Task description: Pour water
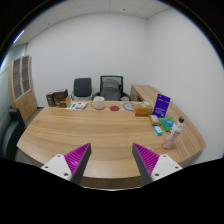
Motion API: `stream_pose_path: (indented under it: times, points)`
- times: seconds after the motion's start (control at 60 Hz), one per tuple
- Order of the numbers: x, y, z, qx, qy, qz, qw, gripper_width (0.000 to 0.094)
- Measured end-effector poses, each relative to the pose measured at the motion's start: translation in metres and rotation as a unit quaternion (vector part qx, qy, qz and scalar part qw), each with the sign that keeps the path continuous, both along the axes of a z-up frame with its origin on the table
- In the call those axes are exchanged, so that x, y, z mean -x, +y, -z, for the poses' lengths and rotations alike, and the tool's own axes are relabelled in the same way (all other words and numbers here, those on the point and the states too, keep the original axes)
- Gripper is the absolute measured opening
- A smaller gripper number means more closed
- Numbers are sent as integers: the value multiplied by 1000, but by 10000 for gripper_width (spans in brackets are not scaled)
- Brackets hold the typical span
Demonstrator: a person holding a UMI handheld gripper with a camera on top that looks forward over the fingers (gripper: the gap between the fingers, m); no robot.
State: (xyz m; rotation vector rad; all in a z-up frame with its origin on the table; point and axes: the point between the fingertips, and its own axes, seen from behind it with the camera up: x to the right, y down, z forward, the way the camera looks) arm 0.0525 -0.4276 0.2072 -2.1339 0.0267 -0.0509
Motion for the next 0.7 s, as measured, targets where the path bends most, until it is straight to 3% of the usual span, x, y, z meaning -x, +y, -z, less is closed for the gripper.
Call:
stream_pose_path:
  times: [0.4, 0.6, 0.7]
  points:
    - [-284, 48, 109, -15, -7, 55, 998, 854]
    - [-343, 114, 134, -49, 7, 49, 998, 836]
    - [-354, 140, 144, -61, -2, 41, 997, 756]
